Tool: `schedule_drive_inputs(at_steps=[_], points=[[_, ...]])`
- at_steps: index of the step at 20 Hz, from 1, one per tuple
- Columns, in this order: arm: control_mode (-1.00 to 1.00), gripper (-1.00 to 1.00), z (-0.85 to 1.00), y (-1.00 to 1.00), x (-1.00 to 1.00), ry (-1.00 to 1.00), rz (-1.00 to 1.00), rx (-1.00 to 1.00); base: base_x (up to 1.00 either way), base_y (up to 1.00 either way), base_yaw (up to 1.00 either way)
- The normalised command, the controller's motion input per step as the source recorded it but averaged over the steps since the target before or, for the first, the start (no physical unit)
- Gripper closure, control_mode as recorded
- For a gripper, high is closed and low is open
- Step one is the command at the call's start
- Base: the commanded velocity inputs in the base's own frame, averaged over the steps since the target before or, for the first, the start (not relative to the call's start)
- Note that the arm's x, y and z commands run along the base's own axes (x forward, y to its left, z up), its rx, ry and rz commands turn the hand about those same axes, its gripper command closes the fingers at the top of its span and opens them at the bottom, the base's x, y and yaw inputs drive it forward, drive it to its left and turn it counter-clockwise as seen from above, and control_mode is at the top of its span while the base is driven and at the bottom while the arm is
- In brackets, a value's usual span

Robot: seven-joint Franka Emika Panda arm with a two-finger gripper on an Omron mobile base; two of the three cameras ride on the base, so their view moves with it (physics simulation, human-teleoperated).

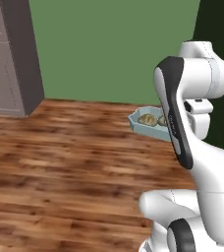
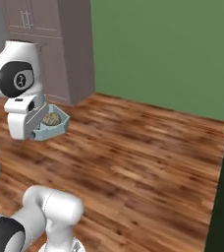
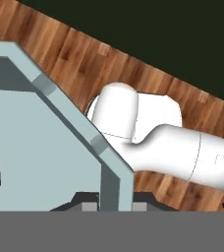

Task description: Place two dumplings into each of the tupperware containers and then place the containers in the fridge.

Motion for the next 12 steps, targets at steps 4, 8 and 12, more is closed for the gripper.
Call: schedule_drive_inputs(at_steps=[4, 8, 12], points=[[1.00, 1.00, 0.00, 0.00, 0.00, 0.00, 0.00, 0.00, 1.00, -0.73, 0.30], [1.00, 1.00, 0.00, 0.00, 0.00, 0.00, 0.00, 0.00, 1.00, -0.69, 0.30], [1.00, 1.00, 0.00, 0.00, 0.00, 0.00, 0.00, 0.00, 1.00, -0.64, 0.34]])
